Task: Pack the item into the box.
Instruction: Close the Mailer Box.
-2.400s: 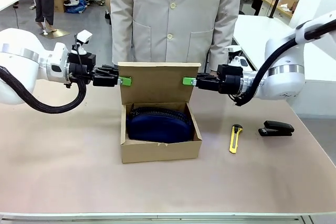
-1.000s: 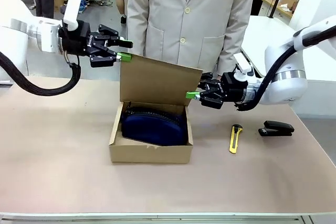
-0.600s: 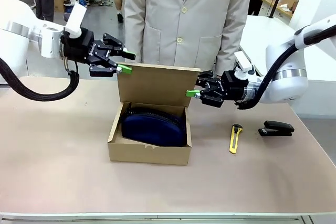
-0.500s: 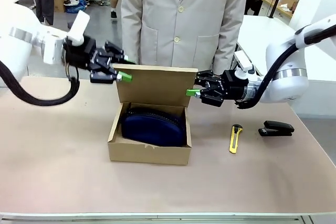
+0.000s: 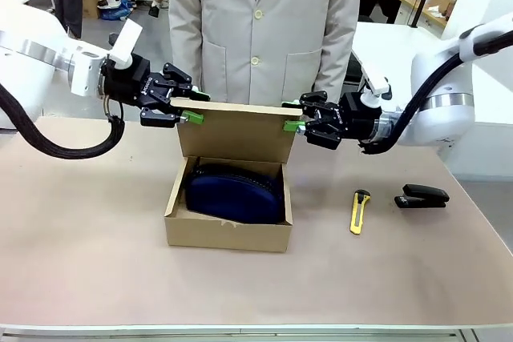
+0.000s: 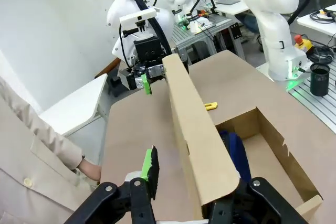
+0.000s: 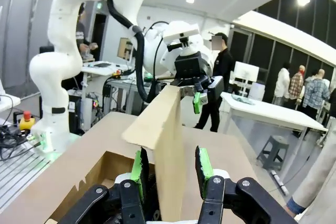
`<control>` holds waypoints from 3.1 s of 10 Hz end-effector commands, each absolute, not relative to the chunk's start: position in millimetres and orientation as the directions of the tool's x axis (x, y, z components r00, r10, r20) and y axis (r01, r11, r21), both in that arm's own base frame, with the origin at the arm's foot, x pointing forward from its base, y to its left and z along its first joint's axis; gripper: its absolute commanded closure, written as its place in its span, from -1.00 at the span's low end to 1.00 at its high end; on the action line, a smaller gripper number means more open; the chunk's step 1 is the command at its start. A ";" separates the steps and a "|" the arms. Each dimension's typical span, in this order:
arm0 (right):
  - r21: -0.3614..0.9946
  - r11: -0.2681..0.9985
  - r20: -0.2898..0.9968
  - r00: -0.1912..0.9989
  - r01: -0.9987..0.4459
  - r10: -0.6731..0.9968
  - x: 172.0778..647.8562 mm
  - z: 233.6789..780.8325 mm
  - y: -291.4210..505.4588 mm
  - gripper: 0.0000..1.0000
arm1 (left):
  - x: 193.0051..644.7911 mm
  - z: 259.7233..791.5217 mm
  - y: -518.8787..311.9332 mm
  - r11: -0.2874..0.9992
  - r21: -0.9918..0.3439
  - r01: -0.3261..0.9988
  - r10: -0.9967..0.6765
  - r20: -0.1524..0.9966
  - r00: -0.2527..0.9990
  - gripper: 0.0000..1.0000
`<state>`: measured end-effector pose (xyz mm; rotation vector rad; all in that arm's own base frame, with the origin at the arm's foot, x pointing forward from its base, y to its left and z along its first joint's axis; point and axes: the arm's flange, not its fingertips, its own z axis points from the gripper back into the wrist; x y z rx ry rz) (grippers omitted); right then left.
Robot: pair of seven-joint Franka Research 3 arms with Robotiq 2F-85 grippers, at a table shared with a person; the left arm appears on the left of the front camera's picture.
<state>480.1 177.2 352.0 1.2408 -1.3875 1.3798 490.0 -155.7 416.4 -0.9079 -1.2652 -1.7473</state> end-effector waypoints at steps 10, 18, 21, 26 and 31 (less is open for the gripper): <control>-0.198 -0.239 0.972 -0.223 -0.951 0.081 457.6 322.2 163.6 -1.00 | 454.5 333.2 -121.7 -0.352 0.383 0.854 -0.278 0.828 -0.486 -1.00; 0.212 0.240 0.966 0.165 -0.947 -0.200 464.9 357.9 134.3 -1.00 | 482.5 378.4 -63.4 0.162 0.125 0.979 -0.016 0.992 -0.124 -1.00; 0.216 0.217 0.975 0.198 -0.952 -0.101 465.6 349.1 174.5 -1.00 | 499.9 363.4 -118.5 0.066 0.076 0.995 0.043 0.996 -0.079 -1.00; 0.188 0.065 0.959 0.197 -0.980 0.204 425.9 319.0 200.5 -1.00 | 473.6 339.8 -146.6 -0.244 0.081 0.967 -0.216 0.967 -0.135 -1.00; 0.190 0.076 0.925 0.205 -0.979 0.319 410.7 277.5 214.7 -1.00 | 461.0 299.2 -154.8 -0.319 0.021 0.947 -0.319 0.939 -0.129 -1.00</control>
